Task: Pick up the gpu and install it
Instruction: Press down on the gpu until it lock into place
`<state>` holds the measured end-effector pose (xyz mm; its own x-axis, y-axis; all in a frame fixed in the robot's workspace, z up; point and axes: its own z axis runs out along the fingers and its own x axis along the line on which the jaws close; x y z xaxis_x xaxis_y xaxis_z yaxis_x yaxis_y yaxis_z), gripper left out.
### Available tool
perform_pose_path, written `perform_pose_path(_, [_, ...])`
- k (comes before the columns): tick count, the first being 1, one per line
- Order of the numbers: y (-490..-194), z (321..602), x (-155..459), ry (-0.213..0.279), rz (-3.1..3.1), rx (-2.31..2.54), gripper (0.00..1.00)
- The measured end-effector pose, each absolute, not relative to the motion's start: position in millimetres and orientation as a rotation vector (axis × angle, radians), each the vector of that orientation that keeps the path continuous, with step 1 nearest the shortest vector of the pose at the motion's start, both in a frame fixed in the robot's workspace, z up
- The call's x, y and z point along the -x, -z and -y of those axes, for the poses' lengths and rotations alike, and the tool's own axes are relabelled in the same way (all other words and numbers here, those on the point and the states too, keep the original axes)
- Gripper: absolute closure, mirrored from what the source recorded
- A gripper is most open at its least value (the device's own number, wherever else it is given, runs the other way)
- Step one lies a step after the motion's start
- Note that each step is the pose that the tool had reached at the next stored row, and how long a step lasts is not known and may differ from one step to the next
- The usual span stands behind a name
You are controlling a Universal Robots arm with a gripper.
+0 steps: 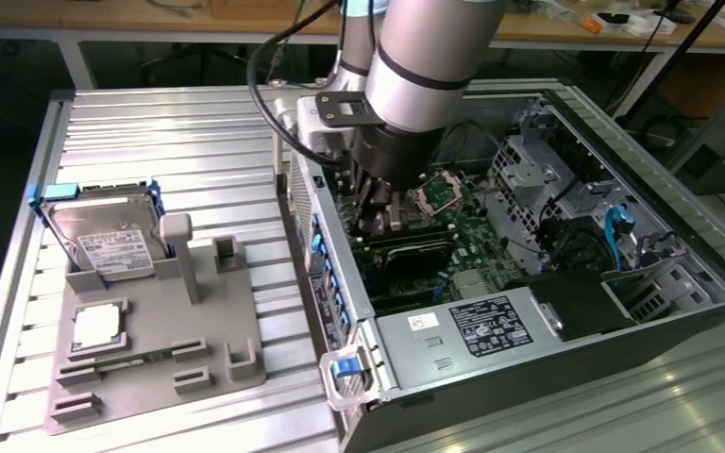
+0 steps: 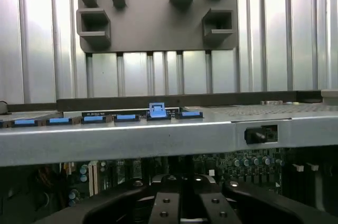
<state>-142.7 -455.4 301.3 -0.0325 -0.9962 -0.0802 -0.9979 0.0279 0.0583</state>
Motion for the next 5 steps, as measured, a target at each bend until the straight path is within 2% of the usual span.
perform_pose_path(5, [-299,455,117,-0.153,-2.240,2.174,0.89])
